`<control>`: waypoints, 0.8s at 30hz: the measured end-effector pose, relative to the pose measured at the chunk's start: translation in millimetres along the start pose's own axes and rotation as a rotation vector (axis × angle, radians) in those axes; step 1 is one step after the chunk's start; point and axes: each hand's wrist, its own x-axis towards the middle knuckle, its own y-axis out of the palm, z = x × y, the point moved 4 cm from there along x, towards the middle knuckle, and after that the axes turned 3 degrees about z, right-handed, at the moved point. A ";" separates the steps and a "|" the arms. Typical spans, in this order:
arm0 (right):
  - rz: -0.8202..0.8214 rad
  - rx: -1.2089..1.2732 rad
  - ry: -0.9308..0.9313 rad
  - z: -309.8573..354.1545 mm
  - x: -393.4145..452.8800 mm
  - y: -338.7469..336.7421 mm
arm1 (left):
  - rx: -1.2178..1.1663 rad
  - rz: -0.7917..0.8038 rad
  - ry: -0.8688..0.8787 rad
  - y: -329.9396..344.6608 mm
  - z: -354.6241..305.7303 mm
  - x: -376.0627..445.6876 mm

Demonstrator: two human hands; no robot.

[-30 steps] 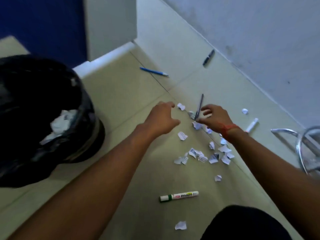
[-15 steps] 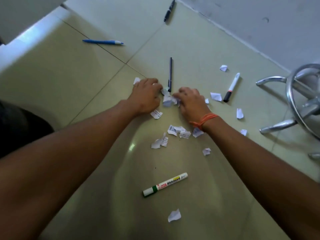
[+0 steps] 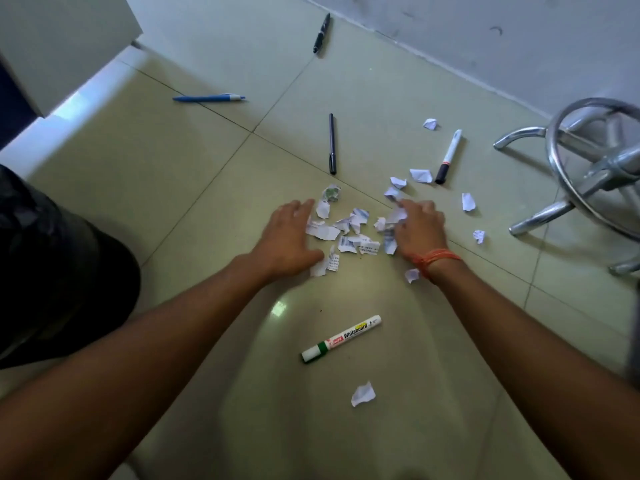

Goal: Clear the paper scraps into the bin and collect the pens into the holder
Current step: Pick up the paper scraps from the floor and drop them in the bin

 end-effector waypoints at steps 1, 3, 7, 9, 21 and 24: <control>0.025 0.037 -0.073 12.4 -5.2 3.2 | -0.011 0.019 0.033 1.6 -9.2 -1.5; 0.074 0.088 -0.170 28.9 -12.7 5.6 | 0.009 0.047 0.063 1.8 -21.8 -1.0; 0.084 0.062 -0.178 20.3 -20.9 -3.8 | 0.201 0.155 0.046 0.6 -27.5 -0.3; 0.138 -0.065 -0.161 10.4 -26.0 -2.6 | 0.315 0.184 0.042 1.5 -28.2 -1.3; 0.106 0.014 -0.300 33.8 0.4 24.3 | 0.183 0.011 0.113 13.5 -31.9 14.6; -0.007 0.120 -0.323 30.0 -4.9 28.5 | 0.065 -0.081 0.138 22.5 -35.8 8.9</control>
